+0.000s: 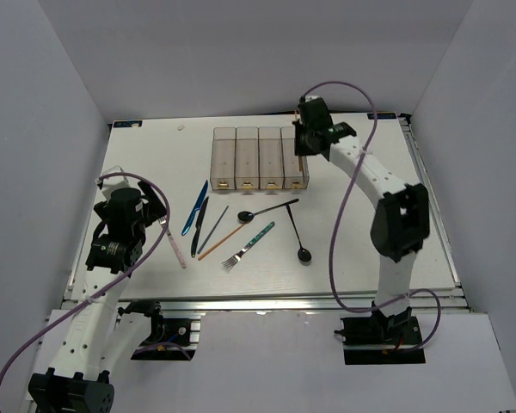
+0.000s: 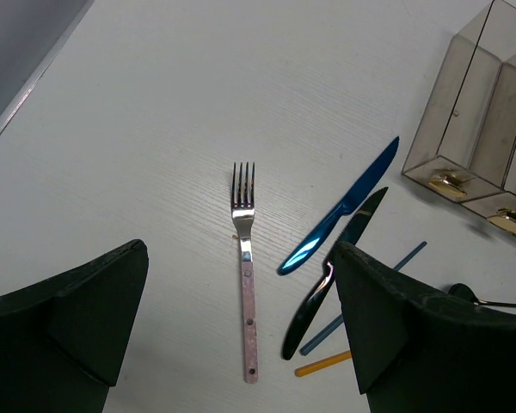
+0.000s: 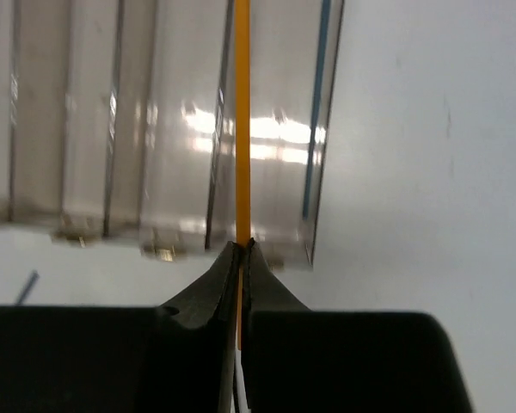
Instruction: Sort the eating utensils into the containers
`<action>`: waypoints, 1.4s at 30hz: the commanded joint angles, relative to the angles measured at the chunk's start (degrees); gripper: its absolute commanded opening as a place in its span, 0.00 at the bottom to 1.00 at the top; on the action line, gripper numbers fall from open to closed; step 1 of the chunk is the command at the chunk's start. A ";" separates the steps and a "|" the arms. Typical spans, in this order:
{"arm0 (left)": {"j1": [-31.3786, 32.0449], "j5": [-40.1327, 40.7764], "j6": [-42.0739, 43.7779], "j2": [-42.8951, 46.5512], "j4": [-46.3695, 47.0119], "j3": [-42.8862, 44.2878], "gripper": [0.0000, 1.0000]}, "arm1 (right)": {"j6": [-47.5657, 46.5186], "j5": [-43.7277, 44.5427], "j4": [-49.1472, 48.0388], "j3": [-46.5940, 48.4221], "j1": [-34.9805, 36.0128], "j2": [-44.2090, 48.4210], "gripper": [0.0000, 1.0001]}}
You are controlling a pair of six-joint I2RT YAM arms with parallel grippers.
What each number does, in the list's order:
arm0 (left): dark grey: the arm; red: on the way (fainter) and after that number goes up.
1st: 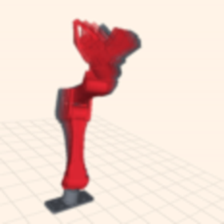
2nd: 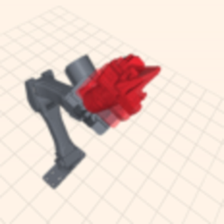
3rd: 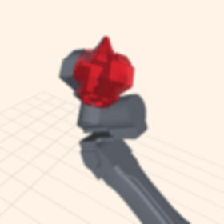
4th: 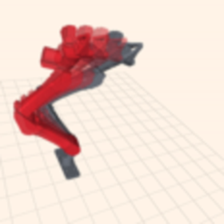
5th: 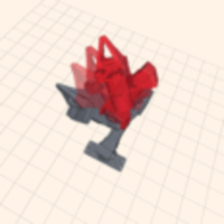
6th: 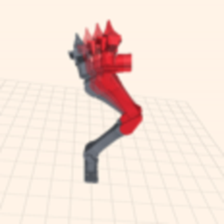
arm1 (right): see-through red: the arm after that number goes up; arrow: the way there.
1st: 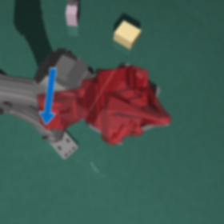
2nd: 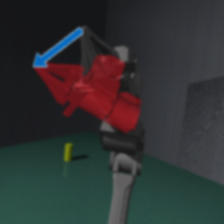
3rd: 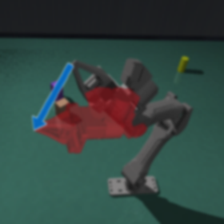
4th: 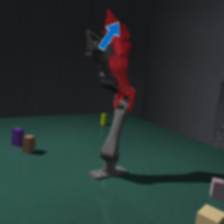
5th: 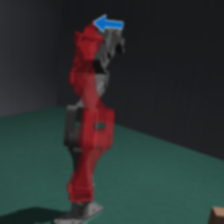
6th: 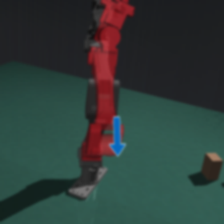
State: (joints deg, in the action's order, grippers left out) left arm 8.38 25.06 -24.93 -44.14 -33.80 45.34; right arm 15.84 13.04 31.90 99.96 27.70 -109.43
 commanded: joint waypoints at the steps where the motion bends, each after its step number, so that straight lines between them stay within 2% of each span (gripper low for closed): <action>1: 0.06 0.43 -0.03 0.55 1.02 -0.17 0.98 | -2.74 -6.34 -1.85 12.59 -3.53 -9.64 0.00; 3: 0.14 0.25 0.05 0.11 1.02 -0.17 0.98 | -3.26 -7.32 0.79 23.02 -4.32 -16.39 0.00; 6: 0.14 0.08 0.05 -0.24 0.84 -0.17 0.98 | -3.97 -6.71 2.64 30.18 -5.11 -21.95 0.00; 13: 0.14 -0.27 0.14 0.02 0.93 -0.25 0.98 | -4.49 -9.25 -0.61 23.10 -6.44 -21.09 0.00; 21: 0.14 -0.01 0.14 0.46 0.84 -0.25 0.98 | -5.90 -10.67 1.32 21.07 -6.52 -20.83 0.03; 25: 0.14 -0.01 0.06 0.81 0.84 -0.34 0.98 | -5.20 -10.23 1.23 19.83 -6.52 -18.81 0.27; 33: 0.23 -0.10 0.05 0.90 0.84 -0.34 0.98 | -4.32 -8.91 5.54 21.68 -6.52 -14.15 0.40; 34: 0.14 -0.10 0.05 0.98 0.84 -0.34 0.98 | -4.15 -9.08 5.63 20.89 -6.52 -13.54 0.45; 37: 0.23 -0.10 0.14 0.90 0.84 -0.34 0.98 | -2.48 -8.99 6.59 18.00 -6.44 -10.11 0.50; 38: 0.23 -0.01 0.14 0.98 0.84 -0.34 0.98 | -1.34 -8.99 6.94 16.86 -6.35 -7.93 0.56; 40: 0.23 -0.01 0.06 0.81 0.84 -0.34 0.98 | -0.89 -7.94 7.82 12.31 -5.21 -5.72 0.87; 42: 0.23 -0.10 0.06 0.72 0.93 -0.34 0.98 | -0.72 -3.32 7.48 8.43 -2.58 -2.12 0.89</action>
State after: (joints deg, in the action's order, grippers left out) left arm 8.38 25.02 -24.91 -44.03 -33.80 45.34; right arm 13.80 5.15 37.78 112.42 22.17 -116.22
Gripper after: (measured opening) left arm 0.979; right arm 0.884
